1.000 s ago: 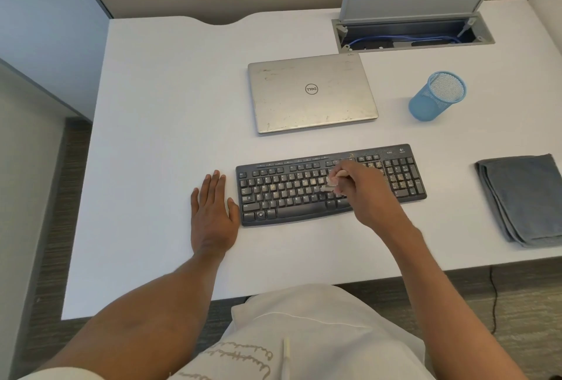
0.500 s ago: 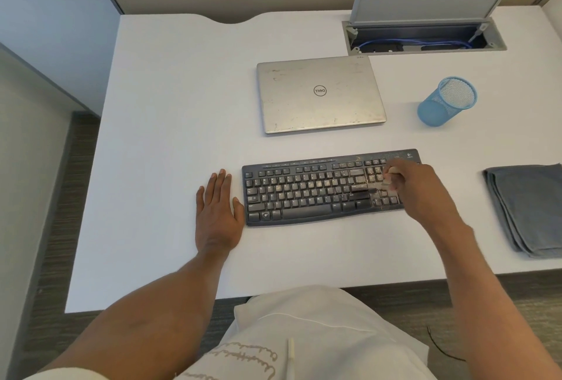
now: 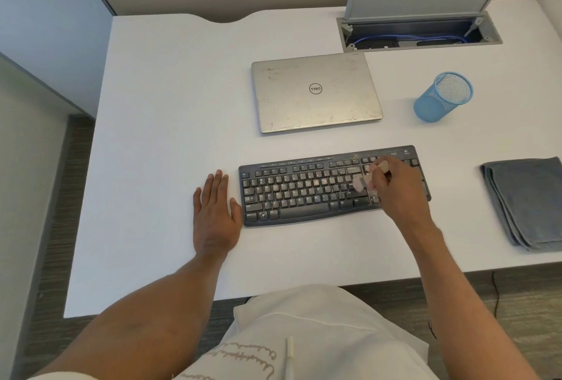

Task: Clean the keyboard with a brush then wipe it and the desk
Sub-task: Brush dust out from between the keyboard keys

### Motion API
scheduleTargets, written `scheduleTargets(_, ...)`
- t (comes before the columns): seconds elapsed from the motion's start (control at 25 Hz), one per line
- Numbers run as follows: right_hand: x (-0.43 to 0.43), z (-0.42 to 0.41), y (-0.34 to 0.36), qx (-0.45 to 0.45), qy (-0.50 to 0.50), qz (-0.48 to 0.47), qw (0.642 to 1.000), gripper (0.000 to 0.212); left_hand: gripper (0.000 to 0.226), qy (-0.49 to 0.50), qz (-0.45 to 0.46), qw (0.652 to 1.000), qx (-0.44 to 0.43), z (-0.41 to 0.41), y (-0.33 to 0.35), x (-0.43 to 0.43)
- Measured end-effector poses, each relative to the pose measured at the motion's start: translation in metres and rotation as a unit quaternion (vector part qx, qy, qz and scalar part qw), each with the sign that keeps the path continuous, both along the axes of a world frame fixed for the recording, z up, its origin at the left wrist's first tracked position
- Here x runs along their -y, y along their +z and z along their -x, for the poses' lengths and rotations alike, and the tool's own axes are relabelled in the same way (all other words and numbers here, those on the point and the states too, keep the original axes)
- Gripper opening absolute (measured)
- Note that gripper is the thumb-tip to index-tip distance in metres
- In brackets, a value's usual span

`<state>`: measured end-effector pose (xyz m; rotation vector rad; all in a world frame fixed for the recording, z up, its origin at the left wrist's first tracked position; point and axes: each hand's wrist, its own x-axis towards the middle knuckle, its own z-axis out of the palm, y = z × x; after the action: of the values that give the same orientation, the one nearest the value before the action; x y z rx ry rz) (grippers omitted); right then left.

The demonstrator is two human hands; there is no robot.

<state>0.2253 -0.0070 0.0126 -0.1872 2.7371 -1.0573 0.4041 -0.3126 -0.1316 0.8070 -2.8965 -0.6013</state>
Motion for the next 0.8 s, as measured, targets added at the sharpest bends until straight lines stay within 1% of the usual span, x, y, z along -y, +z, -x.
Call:
scheduleTargets(0.08,-0.002,0.001,0.004,-0.035,-0.019,-0.045,0.998,0.022,0.064,0.001,-0.001,1.0,0.001,0.0,0.0,0.0)
scheduleTargets(0.16,0.003,0.0,0.005,-0.051,-0.02,-0.032,0.998,0.022,0.063,0.001,0.0,1.0,0.003,0.001,0.0,0.0)
scheduleTargets(0.24,0.015,-0.004,0.003,-0.03,0.004,0.016,0.999,0.021,0.063,0.0,0.001,1.0,0.003,0.001,-0.001,0.0)
scheduleTargets(0.32,0.023,-0.009,-0.003,0.007,0.023,0.044,0.999,0.019,0.063,0.0,-0.002,1.0,0.003,0.001,0.0,0.0)
scheduleTargets(0.4,0.021,-0.007,-0.012,0.025,0.01,0.052,0.998,0.018,0.064,0.0,-0.002,1.0,0.003,0.0,0.0,0.0)
scheduleTargets(0.48,0.014,-0.002,-0.014,0.032,-0.026,0.059,0.997,0.018,0.064,0.001,-0.002,1.0,0.001,0.0,0.001,0.0)
scheduleTargets(0.56,0.008,0.001,-0.009,0.011,-0.055,0.043,0.997,0.02,0.065,0.002,-0.004,1.0,0.0,0.0,0.001,0.0)
scheduleTargets(0.68,0.006,0.002,0.0,-0.048,-0.066,-0.002,0.997,0.025,0.065,0.0,0.0,1.0,0.0,0.0,0.0,0.0)
scheduleTargets(0.72,0.008,0.003,-0.001,-0.056,-0.061,0.0,0.997,0.024,0.065,-0.001,0.001,1.0,0.0,0.0,0.0,0.0)
scheduleTargets(0.8,0.018,0.002,-0.001,-0.033,-0.025,0.029,0.999,0.021,0.065,-0.001,0.001,1.0,-0.002,0.0,0.0,0.0)
